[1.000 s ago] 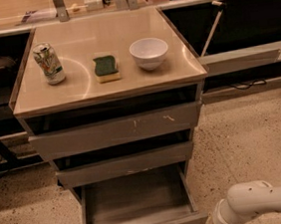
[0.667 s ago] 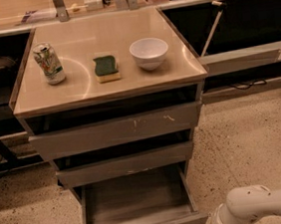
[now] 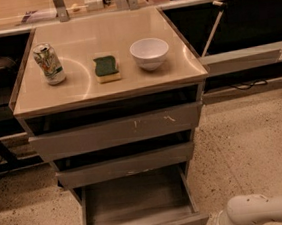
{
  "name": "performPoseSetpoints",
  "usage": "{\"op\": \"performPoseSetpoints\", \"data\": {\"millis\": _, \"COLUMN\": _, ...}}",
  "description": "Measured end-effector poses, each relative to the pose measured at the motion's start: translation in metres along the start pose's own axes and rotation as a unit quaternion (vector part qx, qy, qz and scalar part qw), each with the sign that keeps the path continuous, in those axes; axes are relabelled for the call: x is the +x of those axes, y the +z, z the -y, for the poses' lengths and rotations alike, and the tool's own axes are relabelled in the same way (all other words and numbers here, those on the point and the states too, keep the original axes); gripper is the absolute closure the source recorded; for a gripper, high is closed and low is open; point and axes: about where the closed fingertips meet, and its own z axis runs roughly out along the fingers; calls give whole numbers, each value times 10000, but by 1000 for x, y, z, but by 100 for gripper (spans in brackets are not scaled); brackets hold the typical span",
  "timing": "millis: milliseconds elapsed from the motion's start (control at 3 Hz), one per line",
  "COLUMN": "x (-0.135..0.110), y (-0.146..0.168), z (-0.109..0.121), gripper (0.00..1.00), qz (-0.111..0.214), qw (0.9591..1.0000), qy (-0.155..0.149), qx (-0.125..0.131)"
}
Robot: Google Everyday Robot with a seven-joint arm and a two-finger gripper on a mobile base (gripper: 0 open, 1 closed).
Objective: Close bottom drawer
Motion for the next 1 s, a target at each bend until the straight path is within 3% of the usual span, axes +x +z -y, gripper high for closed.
{"op": "performPoseSetpoints", "data": {"millis": 667, "x": -2, "y": 90, "z": 42, "gripper": 100, "qz": 509, "qw": 9986, "qy": 141, "qx": 53}}
{"op": "performPoseSetpoints", "data": {"millis": 1000, "x": -2, "y": 90, "z": 42, "gripper": 100, "qz": 509, "qw": 9986, "qy": 141, "qx": 53}}
